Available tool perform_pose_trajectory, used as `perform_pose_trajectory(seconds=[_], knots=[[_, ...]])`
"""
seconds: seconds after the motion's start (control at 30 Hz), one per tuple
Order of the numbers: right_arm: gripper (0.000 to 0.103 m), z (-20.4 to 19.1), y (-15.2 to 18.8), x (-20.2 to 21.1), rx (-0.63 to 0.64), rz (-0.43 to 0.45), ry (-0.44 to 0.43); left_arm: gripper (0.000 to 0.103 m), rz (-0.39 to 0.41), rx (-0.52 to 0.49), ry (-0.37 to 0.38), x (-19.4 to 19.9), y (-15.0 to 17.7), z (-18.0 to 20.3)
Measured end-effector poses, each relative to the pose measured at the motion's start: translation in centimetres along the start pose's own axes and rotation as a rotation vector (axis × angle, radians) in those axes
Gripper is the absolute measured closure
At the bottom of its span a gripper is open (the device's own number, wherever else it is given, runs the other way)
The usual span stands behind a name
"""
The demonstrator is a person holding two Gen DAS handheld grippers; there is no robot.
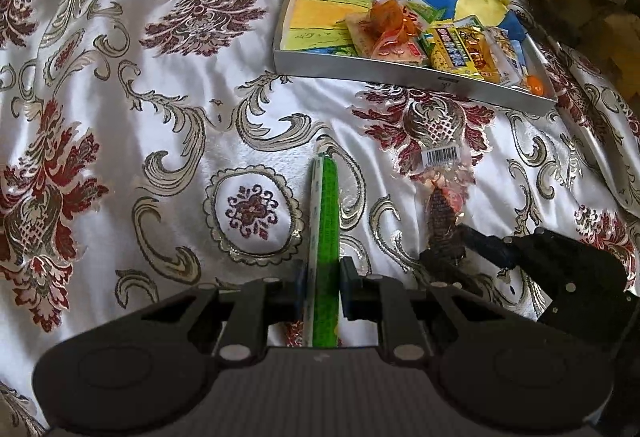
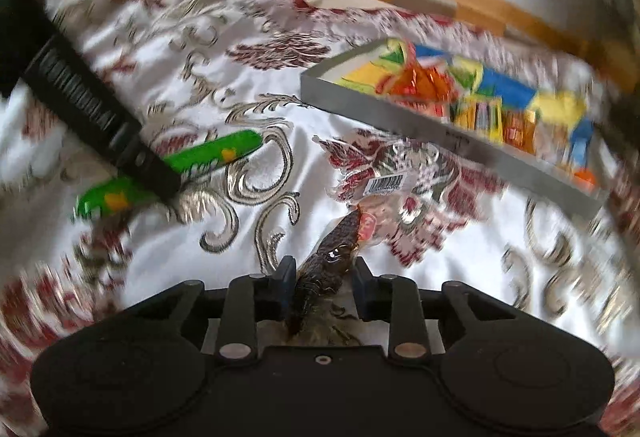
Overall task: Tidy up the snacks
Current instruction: 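Carry the green stick and brown snack into the silver tray and open both tools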
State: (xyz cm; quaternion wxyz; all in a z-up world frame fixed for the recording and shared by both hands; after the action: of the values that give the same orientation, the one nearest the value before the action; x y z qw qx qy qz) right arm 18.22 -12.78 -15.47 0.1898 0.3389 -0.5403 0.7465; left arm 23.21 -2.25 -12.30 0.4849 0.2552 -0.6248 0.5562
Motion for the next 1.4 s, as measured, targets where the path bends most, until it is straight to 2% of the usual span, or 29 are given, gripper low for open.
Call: perform_pose_trajectory(seconds=[0.13, 0.23, 0.33, 0.37, 0.4, 0.5, 0.7, 0.87, 0.97, 1.07, 1.23, 1.4], knots=[[0.073, 0.0, -0.3, 0.7, 0.119, 0.017, 0.091, 0.085, 0.028, -0.019, -0.005, 0.6, -0.2, 0.4], [0.074, 0.6, -0.5, 1.2, 0.151, 0.034, 0.129, 0.085, 0.051, -0.020, -0.002, 1.0, -0.4, 0.7], [0.082, 1.1, -1.0, 2.3, 0.180, 0.051, 0.160, 0.085, 0.071, -0.010, 0.008, 1.4, -0.7, 0.7], [0.090, 1.3, -1.2, 2.6, 0.200, 0.056, 0.173, 0.085, 0.078, -0.007, 0.012, 1.5, -0.8, 0.7], [0.091, 1.5, -1.4, 3.1, 0.221, 0.062, 0.185, 0.085, 0.082, -0.004, 0.017, 1.6, -0.8, 0.8], [0.091, 2.3, -1.4, 3.6, 0.223, 0.050, 0.177, 0.085, 0.071, -0.009, 0.040, 1.4, -0.7, 1.2], [0.091, 2.5, -0.1, 2.1, 0.145, -0.006, 0.134, 0.085, 0.020, -0.063, 0.002, -0.1, 0.4, 1.7], [0.091, 2.3, 0.2, 1.5, 0.144, -0.017, 0.155, 0.085, -0.043, -0.088, 0.011, -1.9, 1.2, 1.9], [0.091, 1.9, 0.2, 1.7, 0.180, -0.012, 0.192, 0.085, -0.085, -0.144, 0.034, -3.1, 1.9, 2.4], [0.091, 1.6, -0.1, 2.3, 0.223, 0.009, 0.212, 0.085, -0.071, -0.181, 0.034, -3.4, 2.3, 2.6], [0.091, 1.4, -0.7, 4.3, 0.261, 0.056, 0.236, 0.085, -0.056, -0.133, 0.053, -1.8, 2.2, 2.5], [0.091, 1.6, -1.1, 7.2, 0.309, 0.111, 0.282, 0.085, -0.034, -0.108, 0.103, 0.5, 2.1, 3.9]])
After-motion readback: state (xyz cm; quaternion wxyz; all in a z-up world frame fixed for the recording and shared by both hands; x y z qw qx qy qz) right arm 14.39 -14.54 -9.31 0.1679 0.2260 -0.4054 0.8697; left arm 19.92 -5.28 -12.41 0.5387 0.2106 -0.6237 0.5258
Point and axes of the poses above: each gripper's, at about its wrist camera, not at the fingertips, and x roughly against the way its jaws point, z to its right, y to its underside, the point moved 9 cm from there along -x, roughly the way its jaws point, and after that the axes turned 6 degrees about -y, right-handed, at the moved point
